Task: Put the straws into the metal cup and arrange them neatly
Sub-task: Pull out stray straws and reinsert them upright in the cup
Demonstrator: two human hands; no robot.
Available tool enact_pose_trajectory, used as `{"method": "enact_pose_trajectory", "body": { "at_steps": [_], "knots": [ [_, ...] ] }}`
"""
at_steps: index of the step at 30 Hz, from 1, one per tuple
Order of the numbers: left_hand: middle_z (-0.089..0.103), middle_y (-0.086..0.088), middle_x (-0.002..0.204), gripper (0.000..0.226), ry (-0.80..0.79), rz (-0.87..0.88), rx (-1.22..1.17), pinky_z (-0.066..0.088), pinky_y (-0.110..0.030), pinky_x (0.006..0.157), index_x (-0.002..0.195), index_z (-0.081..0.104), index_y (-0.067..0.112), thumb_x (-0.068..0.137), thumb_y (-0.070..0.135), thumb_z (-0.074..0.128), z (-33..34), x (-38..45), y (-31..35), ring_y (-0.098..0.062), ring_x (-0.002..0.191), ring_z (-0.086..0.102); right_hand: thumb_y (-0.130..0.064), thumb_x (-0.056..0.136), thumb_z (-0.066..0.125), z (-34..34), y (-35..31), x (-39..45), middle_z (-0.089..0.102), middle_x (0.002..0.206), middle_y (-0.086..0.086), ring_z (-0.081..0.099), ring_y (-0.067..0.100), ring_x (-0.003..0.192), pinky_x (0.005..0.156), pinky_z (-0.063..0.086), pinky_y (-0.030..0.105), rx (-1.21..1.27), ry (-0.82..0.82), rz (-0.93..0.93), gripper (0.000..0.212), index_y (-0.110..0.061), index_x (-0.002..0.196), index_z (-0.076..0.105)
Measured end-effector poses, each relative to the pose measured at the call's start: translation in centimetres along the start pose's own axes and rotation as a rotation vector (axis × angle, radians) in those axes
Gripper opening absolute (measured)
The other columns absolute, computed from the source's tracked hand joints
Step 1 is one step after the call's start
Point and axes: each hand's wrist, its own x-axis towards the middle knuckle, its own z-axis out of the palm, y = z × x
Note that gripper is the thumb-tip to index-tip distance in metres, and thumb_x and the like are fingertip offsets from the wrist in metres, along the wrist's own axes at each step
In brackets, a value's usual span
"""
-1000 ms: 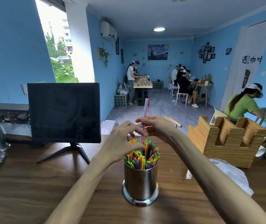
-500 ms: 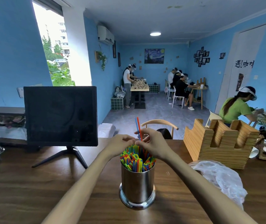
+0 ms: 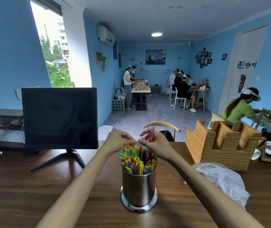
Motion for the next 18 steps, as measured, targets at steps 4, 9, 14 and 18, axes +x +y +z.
{"method": "enact_pose_trajectory", "body": {
  "at_steps": [4,9,14,18],
  "knots": [
    [0.077,0.012,0.081,0.005,0.045,0.042,0.01,0.058,-0.025,0.078,0.086,0.082,0.028,0.082,0.031,0.084,-0.4,0.1,0.2,-0.002,0.078,0.071,-0.025,0.087,0.079,0.2,-0.7,-0.1,0.067,0.081,-0.008,0.065,0.011,0.068,0.07,0.056,0.031,-0.026,0.086,-0.093,0.066,-0.034,0.138,0.039],
    [0.076,0.011,0.084,0.007,0.045,0.128,0.059,0.054,-0.022,0.076,0.094,0.08,0.029,0.087,0.029,0.08,-0.2,-0.1,0.4,0.005,0.077,0.068,-0.048,0.084,0.079,0.9,-0.1,0.0,0.067,0.098,-0.012,0.067,0.008,0.081,0.078,0.057,0.032,-0.062,0.074,-0.133,0.065,-0.039,0.136,0.042],
    [0.07,0.025,0.073,0.014,0.057,0.188,0.131,0.05,-0.039,0.091,0.084,0.08,0.031,0.083,0.045,0.08,-0.1,-0.4,0.4,0.007,0.082,0.063,-0.055,0.09,0.069,1.3,0.4,0.1,0.067,0.103,-0.01,0.063,0.004,0.091,0.082,0.057,0.037,-0.178,0.132,-0.203,0.041,-0.027,0.119,0.064],
    [0.065,0.026,0.071,0.011,0.071,0.22,0.21,0.051,-0.033,0.084,0.081,0.077,0.033,0.082,0.044,0.081,-0.1,-0.2,0.5,0.006,0.081,0.061,-0.051,0.089,0.071,1.3,0.6,-0.1,0.066,0.105,-0.012,0.067,0.008,0.088,0.075,0.057,0.03,0.041,0.225,-0.109,0.063,-0.03,0.138,0.039]
  ]
}}
